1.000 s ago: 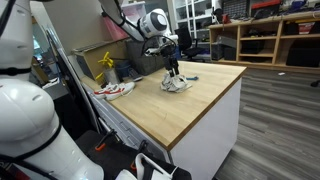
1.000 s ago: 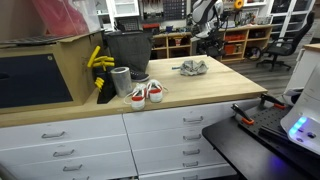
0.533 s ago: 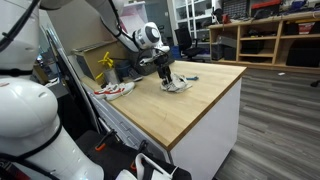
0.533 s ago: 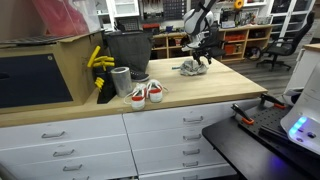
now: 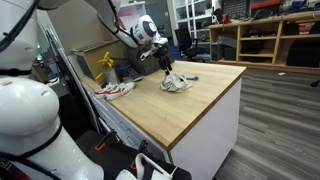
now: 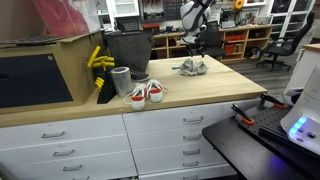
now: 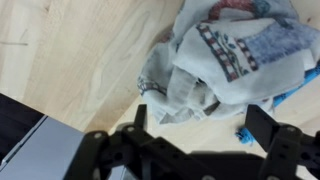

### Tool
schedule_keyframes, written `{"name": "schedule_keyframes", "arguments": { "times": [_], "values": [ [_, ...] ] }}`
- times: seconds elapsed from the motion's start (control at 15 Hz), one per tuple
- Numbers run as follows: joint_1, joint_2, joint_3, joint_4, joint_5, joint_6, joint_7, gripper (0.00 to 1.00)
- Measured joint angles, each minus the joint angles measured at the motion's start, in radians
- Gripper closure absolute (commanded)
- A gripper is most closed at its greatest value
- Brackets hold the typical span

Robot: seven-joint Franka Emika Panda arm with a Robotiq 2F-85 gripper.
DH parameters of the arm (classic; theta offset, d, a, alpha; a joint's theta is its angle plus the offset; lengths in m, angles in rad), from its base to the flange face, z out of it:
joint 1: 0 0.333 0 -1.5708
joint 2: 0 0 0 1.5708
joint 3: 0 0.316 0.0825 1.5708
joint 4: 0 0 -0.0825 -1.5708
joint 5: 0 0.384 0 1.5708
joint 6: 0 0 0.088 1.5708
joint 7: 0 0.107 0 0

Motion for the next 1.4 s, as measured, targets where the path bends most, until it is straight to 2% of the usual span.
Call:
{"name": "schedule_keyframes", "arguments": {
  "times": [0.33, 0.8, 0.87, 0.93, 1.4],
  "values": [
    [-0.001, -0.007, -0.043, 0.015, -0.058, 0.01, 0.002, 0.0],
    [-0.002, 0.036, -0.076, -0.054, -0.095, 0.01, 0.052, 0.0],
    [0.001, 0.04, -0.074, -0.064, -0.095, 0.01, 0.064, 0.25],
    [0.003, 0.042, -0.07, -0.073, -0.095, 0.01, 0.073, 0.26],
    [0.045, 0.044, -0.055, -0.093, -0.095, 0.01, 0.102, 0.8]
  ]
}}
